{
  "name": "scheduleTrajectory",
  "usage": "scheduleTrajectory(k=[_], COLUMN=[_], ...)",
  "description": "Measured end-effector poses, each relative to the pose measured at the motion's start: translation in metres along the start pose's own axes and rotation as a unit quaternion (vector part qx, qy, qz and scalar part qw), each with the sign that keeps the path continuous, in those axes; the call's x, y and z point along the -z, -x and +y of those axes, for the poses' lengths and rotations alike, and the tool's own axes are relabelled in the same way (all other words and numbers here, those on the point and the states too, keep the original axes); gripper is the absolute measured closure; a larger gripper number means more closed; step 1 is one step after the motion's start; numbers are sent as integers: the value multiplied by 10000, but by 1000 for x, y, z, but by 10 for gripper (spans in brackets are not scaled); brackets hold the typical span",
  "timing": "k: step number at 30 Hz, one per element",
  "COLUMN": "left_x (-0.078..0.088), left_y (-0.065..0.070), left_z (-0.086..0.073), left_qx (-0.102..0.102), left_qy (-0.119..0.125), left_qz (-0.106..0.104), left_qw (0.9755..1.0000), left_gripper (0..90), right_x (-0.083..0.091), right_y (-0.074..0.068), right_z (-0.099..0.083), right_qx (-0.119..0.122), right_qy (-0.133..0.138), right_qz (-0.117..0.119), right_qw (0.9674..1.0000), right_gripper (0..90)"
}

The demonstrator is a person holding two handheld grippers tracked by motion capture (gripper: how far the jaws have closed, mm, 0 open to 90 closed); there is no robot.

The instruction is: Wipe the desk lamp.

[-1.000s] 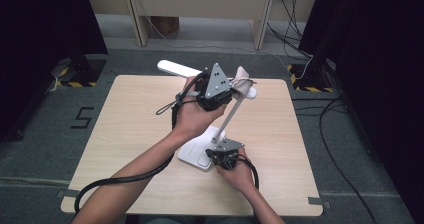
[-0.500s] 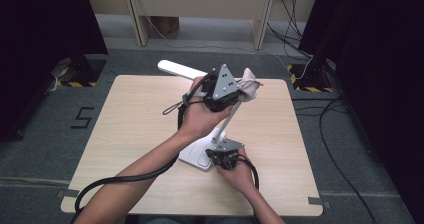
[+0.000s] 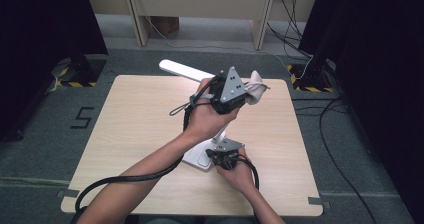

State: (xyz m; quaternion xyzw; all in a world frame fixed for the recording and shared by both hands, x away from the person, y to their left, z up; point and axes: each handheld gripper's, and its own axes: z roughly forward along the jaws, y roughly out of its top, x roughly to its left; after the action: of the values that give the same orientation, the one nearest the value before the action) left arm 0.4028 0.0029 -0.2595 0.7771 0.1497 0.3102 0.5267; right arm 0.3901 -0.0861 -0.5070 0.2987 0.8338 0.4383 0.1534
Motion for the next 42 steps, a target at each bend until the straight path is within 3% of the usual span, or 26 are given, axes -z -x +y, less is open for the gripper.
scheduleTrajectory(k=[12, 20, 28, 29, 35, 42], left_x=[-5, 8, 48, 60, 88, 109], left_y=[11, 9, -16, -25, -49, -64], left_z=[4, 6, 2, -4, -24, -47], left_qx=[-99, 2, 80, 162, 353, 525], left_qy=[-2, 150, 239, 219, 133, 41], left_qz=[-180, -116, 149, 251, 556, 816], left_qw=[9998, 9998, 9996, 9993, 9977, 9953], left_gripper=[809, 811, 811, 811, 811, 811], right_x=[0, -1, -1, -1, 0, 0], right_y=[0, 0, 0, 1, 0, 0], right_z=[0, 0, 0, -1, 0, -1], right_qx=[10, -8, -28, -33, -48, -36], right_qy=[-7, 17, 14, 21, 9, 13], right_qz=[-16, -2, 2, 9, -5, -12], right_qw=[10000, 10000, 10000, 10000, 10000, 10000], right_gripper=[900, 900, 900, 900, 900, 900])
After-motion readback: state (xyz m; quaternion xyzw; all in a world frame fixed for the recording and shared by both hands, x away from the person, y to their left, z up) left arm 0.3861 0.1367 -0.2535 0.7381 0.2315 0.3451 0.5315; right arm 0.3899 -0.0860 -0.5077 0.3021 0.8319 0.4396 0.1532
